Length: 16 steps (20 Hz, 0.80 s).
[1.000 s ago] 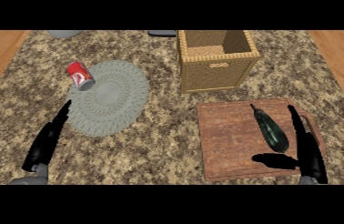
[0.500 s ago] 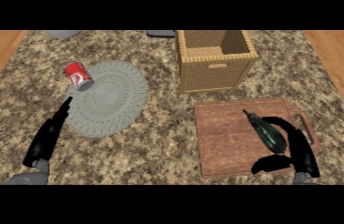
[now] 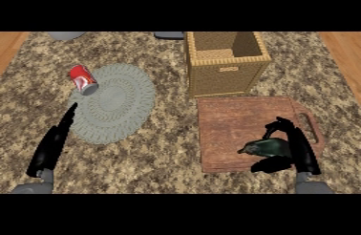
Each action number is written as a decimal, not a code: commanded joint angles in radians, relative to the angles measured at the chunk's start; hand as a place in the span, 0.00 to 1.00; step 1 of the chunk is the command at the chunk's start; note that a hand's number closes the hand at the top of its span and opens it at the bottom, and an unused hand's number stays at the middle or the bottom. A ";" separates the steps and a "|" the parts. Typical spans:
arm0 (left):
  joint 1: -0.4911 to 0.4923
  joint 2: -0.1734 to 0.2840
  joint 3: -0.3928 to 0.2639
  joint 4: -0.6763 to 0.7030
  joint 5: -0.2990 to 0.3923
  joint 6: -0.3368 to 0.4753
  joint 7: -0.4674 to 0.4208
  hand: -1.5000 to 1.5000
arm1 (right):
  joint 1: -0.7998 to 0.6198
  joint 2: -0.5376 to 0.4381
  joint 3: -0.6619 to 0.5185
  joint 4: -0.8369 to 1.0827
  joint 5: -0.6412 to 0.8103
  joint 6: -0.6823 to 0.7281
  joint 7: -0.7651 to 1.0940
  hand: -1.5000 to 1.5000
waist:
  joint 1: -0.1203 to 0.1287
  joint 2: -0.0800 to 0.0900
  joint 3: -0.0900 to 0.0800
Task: Pick the eggplant from the cutting board and place it in the basket
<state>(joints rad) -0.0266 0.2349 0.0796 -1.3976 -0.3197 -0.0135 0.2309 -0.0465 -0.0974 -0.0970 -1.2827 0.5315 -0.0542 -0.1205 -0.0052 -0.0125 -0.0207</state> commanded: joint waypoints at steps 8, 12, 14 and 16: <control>0.002 0.010 0.013 -0.019 0.012 -0.039 0.018 0.50 | 0.021 0.011 0.024 -0.081 0.196 -0.212 0.096 1.00 | 0.005 0.012 0.020; -0.027 -0.006 0.003 -0.012 -0.010 -0.005 0.013 0.50 | -0.111 -0.195 0.040 0.053 0.444 -0.134 0.250 1.00 | 0.038 0.023 0.018; -0.024 -0.006 -0.001 0.013 -0.011 -0.010 -0.012 0.50 | -0.152 -0.251 0.069 0.054 0.533 -0.093 0.309 1.00 | 0.033 0.020 0.017; -0.002 -0.013 0.002 0.043 -0.031 0.018 -0.033 0.50 | -0.220 -0.254 0.083 0.023 0.574 -0.057 0.374 1.00 | 0.022 0.016 0.018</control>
<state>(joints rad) -0.0367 0.2274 0.0811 -1.3944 -0.3306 -0.0194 0.2278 -0.1529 -0.2820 -0.0222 -1.2793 0.9757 -0.1372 0.1317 0.0165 0.0021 -0.0043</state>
